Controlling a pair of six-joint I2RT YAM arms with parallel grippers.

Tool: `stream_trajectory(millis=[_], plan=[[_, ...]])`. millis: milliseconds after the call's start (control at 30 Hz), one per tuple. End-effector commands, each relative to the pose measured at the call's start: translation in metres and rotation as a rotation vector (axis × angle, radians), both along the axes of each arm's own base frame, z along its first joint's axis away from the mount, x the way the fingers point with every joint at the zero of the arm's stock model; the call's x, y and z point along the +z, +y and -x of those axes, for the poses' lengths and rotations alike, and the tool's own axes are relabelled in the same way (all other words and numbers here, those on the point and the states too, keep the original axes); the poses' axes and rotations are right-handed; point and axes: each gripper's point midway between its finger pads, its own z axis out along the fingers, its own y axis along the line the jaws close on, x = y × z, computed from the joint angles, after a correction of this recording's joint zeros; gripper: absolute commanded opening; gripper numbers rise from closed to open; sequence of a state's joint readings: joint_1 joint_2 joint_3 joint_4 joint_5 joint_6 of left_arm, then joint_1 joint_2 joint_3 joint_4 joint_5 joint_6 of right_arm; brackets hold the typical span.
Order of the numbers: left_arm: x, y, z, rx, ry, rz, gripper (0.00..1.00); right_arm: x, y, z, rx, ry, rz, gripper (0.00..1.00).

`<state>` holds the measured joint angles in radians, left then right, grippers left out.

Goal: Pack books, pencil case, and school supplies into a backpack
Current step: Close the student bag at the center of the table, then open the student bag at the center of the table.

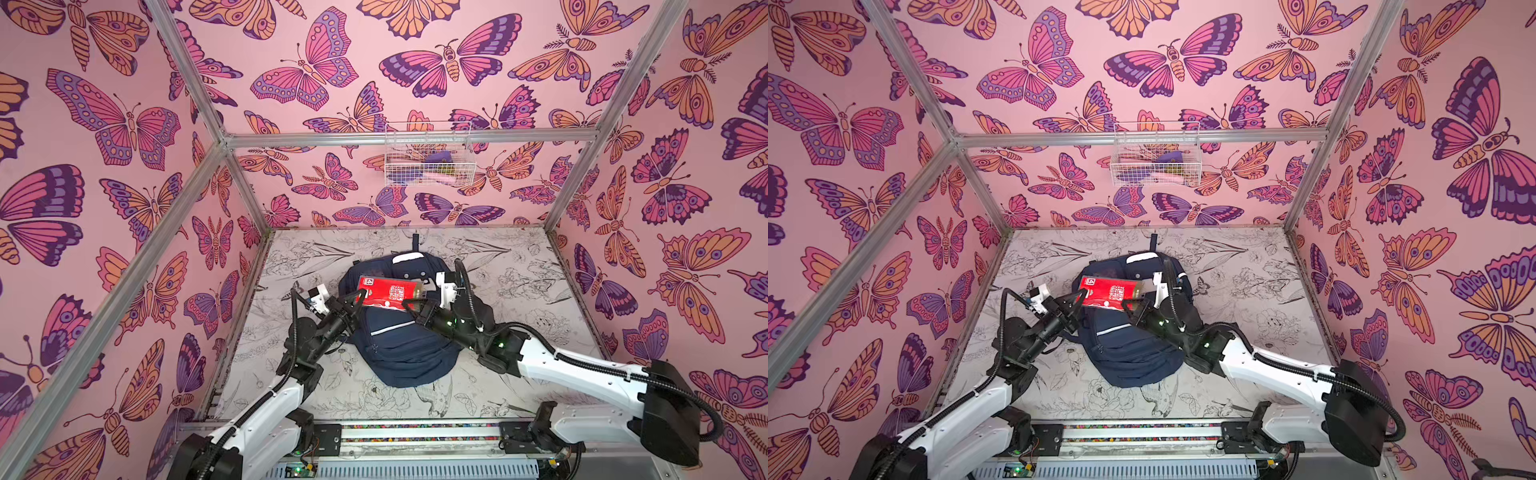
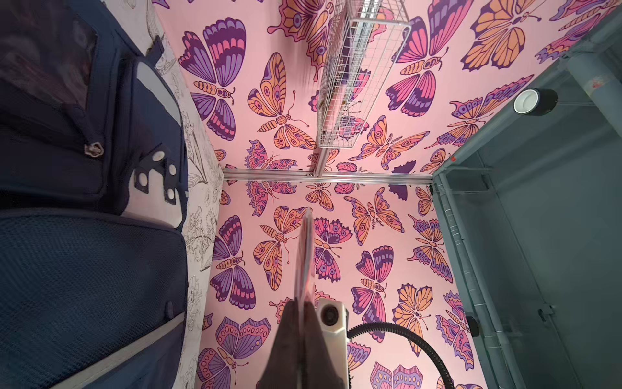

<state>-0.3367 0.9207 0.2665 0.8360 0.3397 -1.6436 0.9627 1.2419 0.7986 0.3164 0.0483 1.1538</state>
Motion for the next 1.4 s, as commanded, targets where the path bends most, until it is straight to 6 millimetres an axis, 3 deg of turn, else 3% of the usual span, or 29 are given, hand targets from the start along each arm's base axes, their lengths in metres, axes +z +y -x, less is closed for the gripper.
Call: stream_trajectory(millis=[0, 33, 67, 133, 200, 333, 433, 533, 667, 700, 733, 900, 1067, 1167, 1267, 1367], plan=[[0.002, -0.003, 0.002, -0.021, -0.028, -0.018, 0.00, 0.017, -0.010, -0.005, -0.034, -0.034, 0.003, 0.01], [0.000, -0.005, 0.001, -0.032, -0.022, -0.036, 0.00, 0.018, -0.013, -0.005, -0.040, -0.038, 0.011, 0.00], [-0.005, -0.009, 0.001, -0.055, -0.005, -0.066, 0.06, 0.020, -0.019, -0.004, -0.048, -0.042, 0.022, 0.00], [-0.007, -0.018, 0.001, -0.110, 0.009, -0.149, 0.33, 0.018, -0.033, -0.004, -0.075, -0.042, 0.069, 0.00], [-0.014, -0.023, 0.004, -0.158, 0.038, -0.286, 0.50, 0.015, -0.057, -0.002, -0.117, -0.035, 0.158, 0.00], [-0.011, -0.027, 0.012, -0.240, -0.026, -0.616, 0.55, -0.008, -0.124, 0.003, -0.234, 0.059, 0.365, 0.00], [-0.015, -0.040, 0.021, -0.347, -0.084, -0.842, 0.60, -0.022, -0.169, 0.015, -0.280, 0.146, 0.428, 0.00], [-0.022, -0.064, 0.030, -0.477, -0.157, -1.025, 0.64, -0.027, -0.199, 0.031, -0.291, 0.198, 0.423, 0.00], [-0.041, -0.103, 0.046, -0.648, -0.283, -1.294, 0.77, -0.032, -0.228, 0.053, -0.313, 0.248, 0.440, 0.00], [-0.045, -0.109, 0.048, -0.669, -0.302, -1.343, 0.80, -0.035, -0.232, 0.057, -0.314, 0.264, 0.446, 0.00], [-0.060, -0.116, 0.048, -0.707, -0.292, -1.412, 0.82, -0.037, -0.234, 0.061, -0.311, 0.275, 0.445, 0.00], [-0.085, -0.133, 0.051, -0.774, -0.345, -1.612, 0.87, -0.053, -0.232, 0.073, -0.274, 0.332, 0.441, 0.00], [-0.109, -0.142, 0.056, -0.847, -0.353, -1.722, 0.88, -0.059, -0.225, 0.075, -0.239, 0.346, 0.414, 0.00], [-0.119, -0.137, 0.051, -0.823, -0.346, -1.822, 0.88, -0.059, -0.216, 0.075, -0.205, 0.335, 0.382, 0.00], [-0.125, -0.127, 0.041, -0.771, -0.327, -1.917, 0.80, -0.060, -0.205, 0.072, -0.173, 0.330, 0.326, 0.00], [-0.118, -0.121, 0.032, -0.699, -0.310, -1.957, 0.58, -0.062, -0.197, 0.069, -0.155, 0.336, 0.287, 0.00]])
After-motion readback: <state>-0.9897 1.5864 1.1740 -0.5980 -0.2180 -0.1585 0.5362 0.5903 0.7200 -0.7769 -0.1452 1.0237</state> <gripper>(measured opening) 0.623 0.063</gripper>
